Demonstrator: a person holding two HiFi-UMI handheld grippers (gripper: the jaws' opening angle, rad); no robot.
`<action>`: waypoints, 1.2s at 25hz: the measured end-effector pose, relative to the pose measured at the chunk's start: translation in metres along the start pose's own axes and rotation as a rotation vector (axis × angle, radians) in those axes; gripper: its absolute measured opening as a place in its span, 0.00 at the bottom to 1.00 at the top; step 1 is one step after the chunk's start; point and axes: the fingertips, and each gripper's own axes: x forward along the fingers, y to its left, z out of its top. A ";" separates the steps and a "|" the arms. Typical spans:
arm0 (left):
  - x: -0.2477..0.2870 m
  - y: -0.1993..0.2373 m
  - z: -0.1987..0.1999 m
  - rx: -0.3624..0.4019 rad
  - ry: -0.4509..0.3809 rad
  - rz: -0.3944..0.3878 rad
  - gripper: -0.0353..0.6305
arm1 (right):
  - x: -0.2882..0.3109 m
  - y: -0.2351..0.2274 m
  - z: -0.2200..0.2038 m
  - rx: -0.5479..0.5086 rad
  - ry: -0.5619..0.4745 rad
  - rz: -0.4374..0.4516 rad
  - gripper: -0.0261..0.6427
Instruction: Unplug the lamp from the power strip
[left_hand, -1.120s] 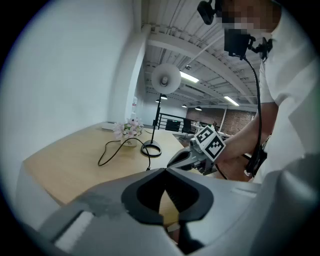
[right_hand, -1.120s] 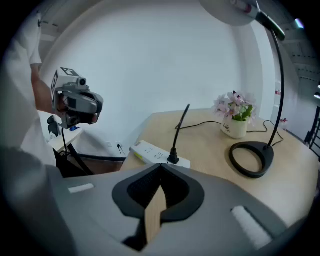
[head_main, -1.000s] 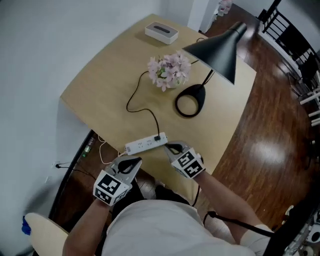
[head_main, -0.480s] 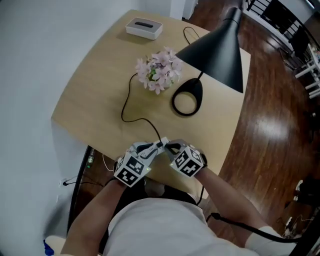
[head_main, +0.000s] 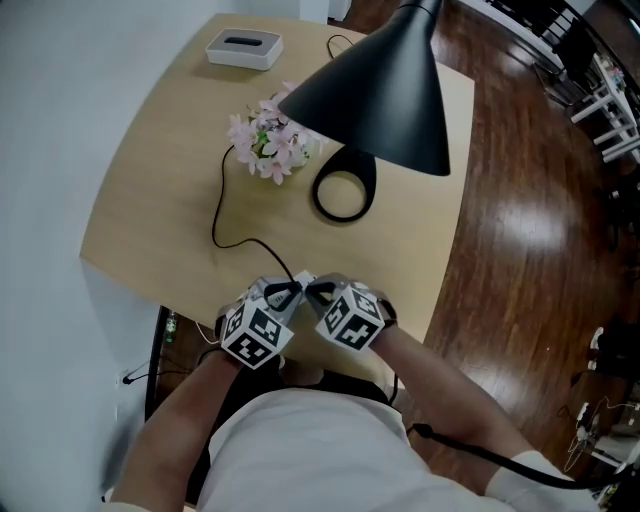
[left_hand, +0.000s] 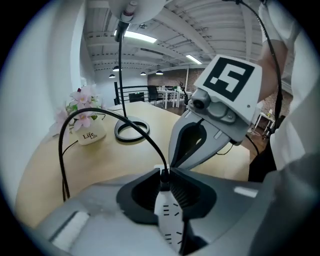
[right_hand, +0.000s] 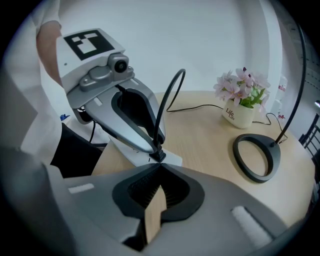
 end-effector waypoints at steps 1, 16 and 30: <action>0.003 -0.001 -0.003 0.016 0.017 0.005 0.16 | 0.000 0.000 0.000 0.002 0.002 0.003 0.05; 0.005 0.000 -0.008 0.008 0.064 0.046 0.13 | 0.004 0.004 -0.003 -0.110 0.126 0.006 0.05; -0.035 0.047 -0.002 -0.059 0.010 0.096 0.13 | 0.004 0.005 0.000 -0.106 0.177 0.019 0.04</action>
